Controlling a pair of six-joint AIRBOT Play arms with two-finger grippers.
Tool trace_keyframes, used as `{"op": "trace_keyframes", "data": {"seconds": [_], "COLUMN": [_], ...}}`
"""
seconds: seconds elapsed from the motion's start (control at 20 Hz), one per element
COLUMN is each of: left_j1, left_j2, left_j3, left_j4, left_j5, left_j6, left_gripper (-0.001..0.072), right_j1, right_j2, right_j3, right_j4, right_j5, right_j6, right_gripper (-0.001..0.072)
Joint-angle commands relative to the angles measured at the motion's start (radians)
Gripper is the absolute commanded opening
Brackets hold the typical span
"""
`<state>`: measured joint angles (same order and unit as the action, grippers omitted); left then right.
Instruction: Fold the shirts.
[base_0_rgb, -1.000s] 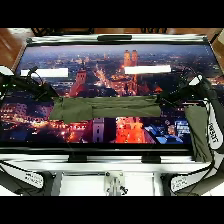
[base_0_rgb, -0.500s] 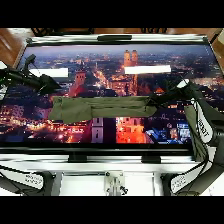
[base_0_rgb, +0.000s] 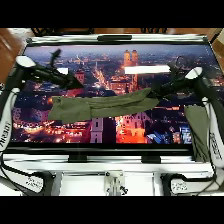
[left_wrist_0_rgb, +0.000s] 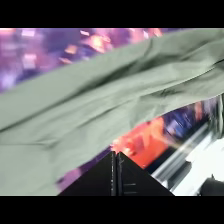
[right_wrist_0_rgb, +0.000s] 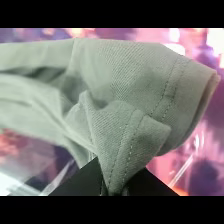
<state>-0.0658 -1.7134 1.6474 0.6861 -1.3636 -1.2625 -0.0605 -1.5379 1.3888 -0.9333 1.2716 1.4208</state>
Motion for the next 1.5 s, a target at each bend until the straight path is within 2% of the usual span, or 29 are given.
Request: {"op": "trace_keyframes", "data": {"seconds": [0.0, 0.2, 0.45, 0.65, 0.85, 1.05, 1.15, 1.25, 1.35, 1.45], "left_j1": [-0.162, -0.256, -0.336, -0.436, -0.541, -0.621, -0.624, -0.598, -0.554, -0.491], "left_j2": [-0.048, -0.070, -0.073, -0.098, -0.157, -0.211, -0.231, -0.219, -0.150, -0.055], "left_j3": [0.001, 0.001, 0.001, 0.001, 0.001, 0.001, 0.001, 0.001, 0.001, 0.001], "left_j4": [-0.001, -0.002, -0.006, -0.006, -0.049, -0.190, -0.226, -0.219, -0.120, -0.014], "left_j5": [0.048, 0.097, 0.238, 0.365, 0.390, 0.566, 0.572, 0.526, 0.501, 0.444], "left_j6": [-0.013, -0.027, -0.173, -0.222, -0.228, -0.227, -0.225, -0.155, -0.143, -0.172], "left_gripper": [0.0033, 0.0033, 0.0033, 0.0032, 0.0032, 0.0032, 0.0032, 0.0030, 0.0029, 0.0029], "right_j1": [0.002, 0.002, 0.002, 0.002, 0.002, 0.002, 0.002, 0.002, 0.002, 0.010], "right_j2": [0.190, 0.341, 0.436, 0.510, 0.572, 0.582, 0.582, 0.581, 0.568, 0.526], "right_j3": [0.001, 0.001, 0.001, 0.001, 0.001, 0.001, 0.001, 0.001, 0.001, 0.001], "right_j4": [0.003, 0.004, 0.011, 0.012, 0.007, 0.020, 0.018, -0.004, -0.018, -0.024], "right_j5": [0.033, 0.056, 0.084, 0.085, 0.086, 0.092, 0.091, 0.089, 0.079, 0.069], "right_j6": [0.056, 0.103, 0.144, 0.178, 0.215, 0.241, 0.244, 0.245, 0.247, 0.241], "right_gripper": [0.0081, 0.0081, 0.0081, 0.0081, 0.0081, 0.0081, 0.0081, 0.0081, 0.0081, 0.0081]}}
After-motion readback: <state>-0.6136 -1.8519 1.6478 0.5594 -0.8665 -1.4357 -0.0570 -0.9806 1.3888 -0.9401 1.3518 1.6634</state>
